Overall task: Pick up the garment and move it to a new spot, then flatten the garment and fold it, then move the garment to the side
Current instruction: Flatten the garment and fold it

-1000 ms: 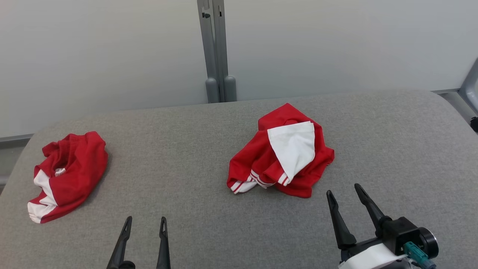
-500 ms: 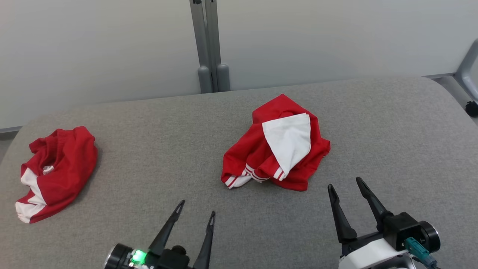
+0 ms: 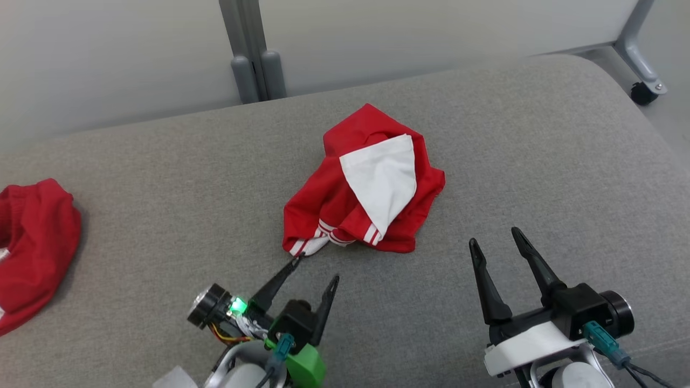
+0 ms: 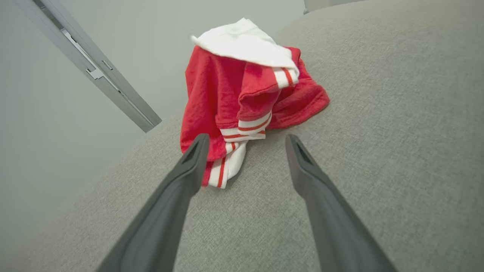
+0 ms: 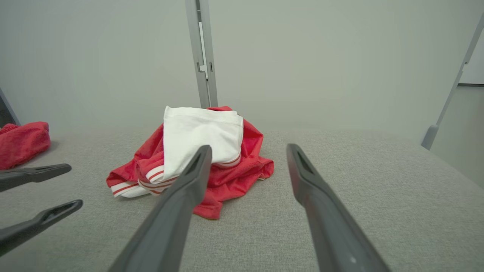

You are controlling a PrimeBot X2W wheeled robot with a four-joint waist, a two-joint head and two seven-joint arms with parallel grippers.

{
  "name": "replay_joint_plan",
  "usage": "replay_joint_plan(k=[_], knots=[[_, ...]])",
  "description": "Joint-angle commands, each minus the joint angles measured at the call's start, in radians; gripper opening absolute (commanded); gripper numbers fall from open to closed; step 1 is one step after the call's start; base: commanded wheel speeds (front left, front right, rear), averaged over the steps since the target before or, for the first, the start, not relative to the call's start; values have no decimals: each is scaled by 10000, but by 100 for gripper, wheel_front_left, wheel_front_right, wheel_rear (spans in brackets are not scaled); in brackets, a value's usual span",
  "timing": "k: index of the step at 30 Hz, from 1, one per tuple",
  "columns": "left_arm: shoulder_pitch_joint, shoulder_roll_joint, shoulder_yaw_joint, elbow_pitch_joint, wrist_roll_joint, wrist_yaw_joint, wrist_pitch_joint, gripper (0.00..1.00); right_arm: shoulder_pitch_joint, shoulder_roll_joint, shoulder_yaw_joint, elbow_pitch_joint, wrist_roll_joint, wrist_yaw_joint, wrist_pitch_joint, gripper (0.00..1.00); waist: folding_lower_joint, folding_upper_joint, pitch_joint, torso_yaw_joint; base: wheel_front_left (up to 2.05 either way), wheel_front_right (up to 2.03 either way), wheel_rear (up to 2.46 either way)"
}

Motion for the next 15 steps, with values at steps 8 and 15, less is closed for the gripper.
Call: replay_joint_plan(k=[8, 15], knots=[[-1473, 33, -577, 501, -133, 384, -5, 100, -545, -5, -69, -69, 129, -17, -3, 100, 0, 0, 1108, -904, 0, 0, 0], [-2155, 98, -917, 1372, -244, 695, -5, 100, -742, -5, 89, -34, 207, -17, -3, 100, 0, 0, 1193, -1155, 0, 0, 0]])
